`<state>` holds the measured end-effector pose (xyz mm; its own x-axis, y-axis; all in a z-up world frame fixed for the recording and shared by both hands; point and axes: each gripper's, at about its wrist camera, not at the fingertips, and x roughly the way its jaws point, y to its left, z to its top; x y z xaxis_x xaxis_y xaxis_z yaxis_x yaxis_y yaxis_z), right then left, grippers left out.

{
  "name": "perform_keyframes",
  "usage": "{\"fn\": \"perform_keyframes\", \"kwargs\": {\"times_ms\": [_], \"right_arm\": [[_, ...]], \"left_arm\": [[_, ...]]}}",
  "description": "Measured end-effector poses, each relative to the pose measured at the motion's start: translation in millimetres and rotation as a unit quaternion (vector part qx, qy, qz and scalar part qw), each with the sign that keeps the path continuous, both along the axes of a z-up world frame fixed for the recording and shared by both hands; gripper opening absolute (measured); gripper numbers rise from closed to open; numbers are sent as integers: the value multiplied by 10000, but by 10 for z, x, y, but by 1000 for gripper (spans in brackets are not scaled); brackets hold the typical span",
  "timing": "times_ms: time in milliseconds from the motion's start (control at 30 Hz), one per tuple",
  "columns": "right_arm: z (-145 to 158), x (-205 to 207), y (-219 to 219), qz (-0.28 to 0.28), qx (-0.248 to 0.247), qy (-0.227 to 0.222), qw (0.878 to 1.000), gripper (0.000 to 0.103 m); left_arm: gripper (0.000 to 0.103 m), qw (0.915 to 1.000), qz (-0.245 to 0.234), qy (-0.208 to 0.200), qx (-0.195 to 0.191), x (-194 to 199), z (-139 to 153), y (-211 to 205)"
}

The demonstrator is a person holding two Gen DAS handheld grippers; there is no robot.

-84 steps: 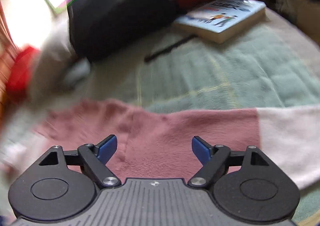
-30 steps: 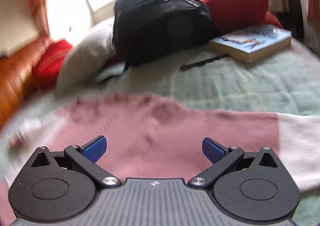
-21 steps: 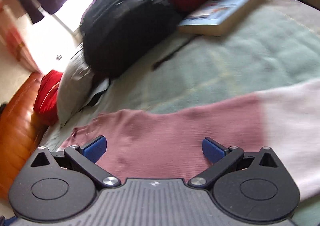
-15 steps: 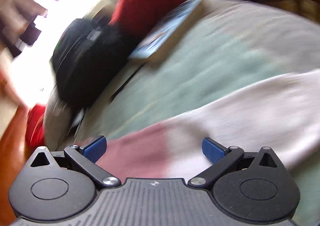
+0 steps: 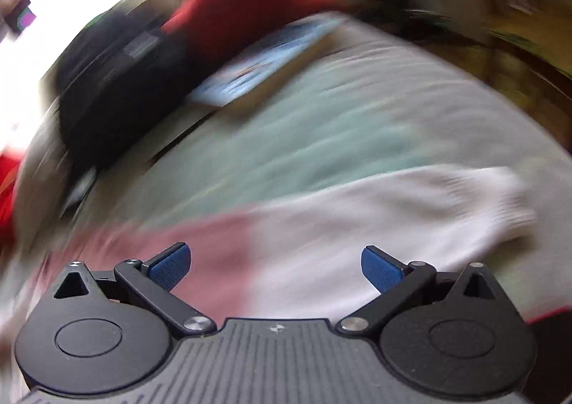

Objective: Fold clothes

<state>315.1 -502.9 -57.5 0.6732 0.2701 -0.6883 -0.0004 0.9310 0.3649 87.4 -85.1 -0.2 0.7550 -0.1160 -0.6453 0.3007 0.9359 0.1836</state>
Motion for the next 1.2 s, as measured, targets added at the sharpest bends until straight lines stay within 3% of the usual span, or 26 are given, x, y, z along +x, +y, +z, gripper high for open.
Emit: {"fn": "perform_keyframes", "kwargs": {"times_ms": [67,133,233,333,433,600,667,733,833,933,1033,1200], "right_arm": [[109,-138,515,745,-140,-299,9967,103],[176,-282,959,1614,6,-619,9849,103],[192,-504,1536,2907,305,-1033,9507,103],[80,-635,2014,3549,-86,-1209,9270,103],[-114,-617,2314,3773,-648,-1221,9157,103],[-399,-545,2015,3537,-1325,-1142,9188,103],[-380,-580,1821,3470,-1271,-1099,9227,103],[-336,-639,1783,3342,-1561,-879,9253,103],[-215,-814,1804,3457,-1415,-1082,9213,103],[-87,-971,1967,3751,-1163,-1411,9088,103],[-134,-1027,2169,4170,-948,-1299,8946,103],[-296,-1187,2016,4022,-1243,-1007,9014,103]], "left_arm": [[101,10000,2,-10,14,-10,2,27],[101,10000,44,-35,74,-29,2,97],[101,9997,216,-61,139,-51,-4,280],[101,9990,426,1,141,-37,-35,487],[101,9986,511,24,122,-38,-78,610],[101,9989,458,69,-77,-82,-163,713],[101,9987,487,105,-87,-65,-190,751],[101,9985,520,114,-89,-27,-197,786],[101,9988,485,61,-101,-19,-171,783],[101,9991,418,3,-63,-38,-140,732],[101,9993,362,-39,-55,-74,-121,687],[101,9991,424,22,-46,-111,-145,720]]}}
